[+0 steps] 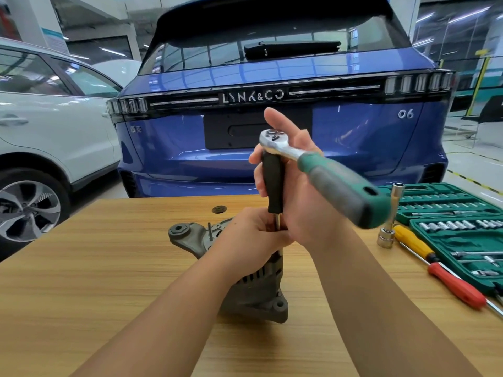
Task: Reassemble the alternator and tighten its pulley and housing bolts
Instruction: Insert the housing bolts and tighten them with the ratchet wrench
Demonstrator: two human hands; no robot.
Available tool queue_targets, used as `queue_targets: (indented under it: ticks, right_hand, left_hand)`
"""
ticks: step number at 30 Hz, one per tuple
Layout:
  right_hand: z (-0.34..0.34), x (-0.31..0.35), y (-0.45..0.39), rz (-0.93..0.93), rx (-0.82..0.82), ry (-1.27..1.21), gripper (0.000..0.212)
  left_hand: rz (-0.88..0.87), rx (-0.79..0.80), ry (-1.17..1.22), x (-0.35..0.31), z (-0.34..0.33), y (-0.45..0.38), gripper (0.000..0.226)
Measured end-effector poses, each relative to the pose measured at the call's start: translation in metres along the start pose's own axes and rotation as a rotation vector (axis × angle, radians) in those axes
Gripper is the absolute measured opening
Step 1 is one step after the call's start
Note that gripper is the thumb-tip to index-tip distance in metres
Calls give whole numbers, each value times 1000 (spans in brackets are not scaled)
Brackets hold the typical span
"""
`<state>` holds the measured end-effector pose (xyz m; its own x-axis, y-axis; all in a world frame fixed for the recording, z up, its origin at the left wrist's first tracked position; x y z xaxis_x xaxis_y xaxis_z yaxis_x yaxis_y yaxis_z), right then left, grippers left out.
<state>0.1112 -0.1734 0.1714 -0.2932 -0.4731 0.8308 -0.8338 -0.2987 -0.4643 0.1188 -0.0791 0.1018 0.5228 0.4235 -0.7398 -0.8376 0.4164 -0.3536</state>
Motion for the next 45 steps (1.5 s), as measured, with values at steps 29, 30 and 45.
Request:
queue_targets:
  ticks: [29,30,45]
  right_hand:
    - [5,-3,2,108,-212,231,25]
    - [6,-1,3,140,-238,290,29]
    - [-2,4,5,102,-300,216,46]
  left_hand:
    - [-48,-24,-72,2,-2,-1,28]
    - [-43,-14,-70,3,-2,-1,29]
    - [-89,16,-51,0,1,1,34]
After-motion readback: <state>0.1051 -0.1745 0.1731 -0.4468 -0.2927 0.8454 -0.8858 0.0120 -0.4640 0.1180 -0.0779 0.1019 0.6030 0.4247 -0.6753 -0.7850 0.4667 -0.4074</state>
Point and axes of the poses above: each hand's wrist, its own y-axis away from the middle knuckle, its own z-axis out of the back of the hand, x = y × z, the point moved 4 cm from there along -y, towards the middle knuckle, and after that the axes turned 12 degrees about -z, right-handed, at the moved point
